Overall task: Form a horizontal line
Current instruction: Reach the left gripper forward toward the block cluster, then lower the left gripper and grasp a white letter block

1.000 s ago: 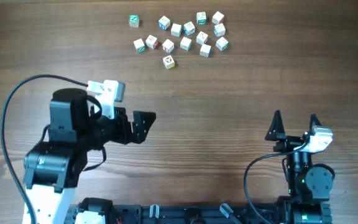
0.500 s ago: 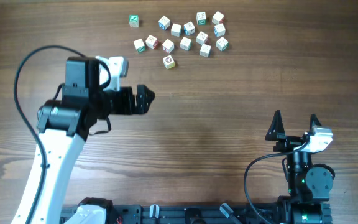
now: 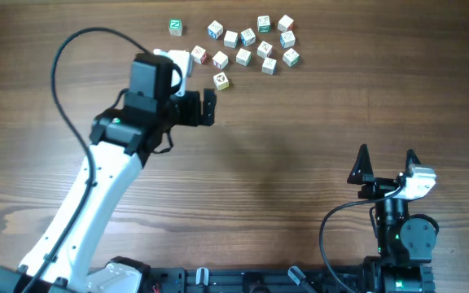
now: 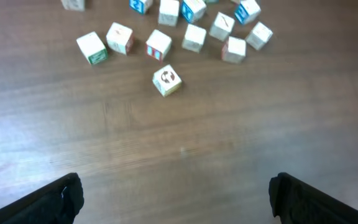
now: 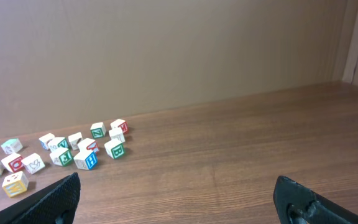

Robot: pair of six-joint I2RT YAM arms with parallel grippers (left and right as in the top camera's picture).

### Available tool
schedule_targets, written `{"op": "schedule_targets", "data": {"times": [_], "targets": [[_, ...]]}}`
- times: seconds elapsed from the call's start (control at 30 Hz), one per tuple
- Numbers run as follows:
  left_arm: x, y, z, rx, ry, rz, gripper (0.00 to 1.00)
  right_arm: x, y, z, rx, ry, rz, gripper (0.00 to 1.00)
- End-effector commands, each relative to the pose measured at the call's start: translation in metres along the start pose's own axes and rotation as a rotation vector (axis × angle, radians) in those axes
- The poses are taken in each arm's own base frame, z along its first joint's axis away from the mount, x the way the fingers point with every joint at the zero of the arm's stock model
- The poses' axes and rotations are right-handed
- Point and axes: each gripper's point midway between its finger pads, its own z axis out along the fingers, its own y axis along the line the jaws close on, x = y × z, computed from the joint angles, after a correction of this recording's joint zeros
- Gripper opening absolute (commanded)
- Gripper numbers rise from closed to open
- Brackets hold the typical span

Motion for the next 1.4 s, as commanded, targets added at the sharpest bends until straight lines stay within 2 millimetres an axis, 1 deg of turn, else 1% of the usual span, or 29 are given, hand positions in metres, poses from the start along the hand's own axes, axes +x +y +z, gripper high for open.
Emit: {"op": "schedule_targets", "data": {"times": [0.0,0.07,0.2,0.33,0.5,0.6,0.7,0.9,1.0,1.1,1.17,1.23,1.3,1.37], "targets": [[-0.025,0.003,0.019,-0.081,-0.084,-0.008,1.0,-0.002,0.002,0.0,-0.01,-0.009,-0.017,1.0],[-0.029,0.002,0.031,-0.077,-0.096,-0.006,1.0,-0.002,0.002,0.0,-0.01,-0.009,-0.017,1.0],[-0.035,0.004,0.061,-0.082,-0.107,-0.03,1.0,-0.002,0.002,0.0,-0.011,-0.009,-0.017,1.0],[-0.048,0.002,0.096,-0.078,-0.116,-0.06,1.0,-0.002,0.002,0.0,-0.011,-0.009,-0.017,1.0],[-0.068,-0.003,0.137,-0.075,-0.107,-0.073,1.0,-0.002,0.002,0.0,-0.01,-0.009,-0.017,1.0],[-0.078,-0.007,0.153,-0.068,-0.11,-0.073,0.99,-0.002,0.002,0.0,-0.01,-0.009,-0.017,1.0],[-0.082,-0.007,0.167,-0.068,-0.115,-0.059,0.96,-0.002,0.002,0.0,-0.011,-0.009,-0.017,1.0],[-0.078,-0.003,0.184,-0.069,-0.112,0.069,0.97,-0.002,0.002,0.0,-0.011,-0.009,-0.017,1.0],[-0.07,-0.001,0.197,-0.074,-0.097,0.126,0.97,-0.002,0.002,0.0,-0.01,-0.009,-0.017,0.99],[-0.065,0.001,0.213,-0.074,-0.099,0.137,0.96,-0.002,0.001,0.0,-0.01,-0.009,-0.018,1.0],[-0.064,-0.003,0.222,-0.047,-0.111,0.138,0.95,-0.002,0.002,0.0,-0.011,-0.009,-0.017,1.0],[-0.063,-0.007,0.23,-0.02,-0.121,0.14,0.9,-0.002,0.002,0.0,-0.01,-0.009,-0.017,1.0],[-0.06,-0.006,0.237,-0.018,-0.121,0.139,0.86,-0.002,0.002,0.0,-0.01,-0.009,-0.017,1.0],[-0.055,-0.004,0.243,-0.02,-0.111,0.14,0.85,-0.002,0.002,0.0,-0.01,-0.009,-0.017,1.0]]}}
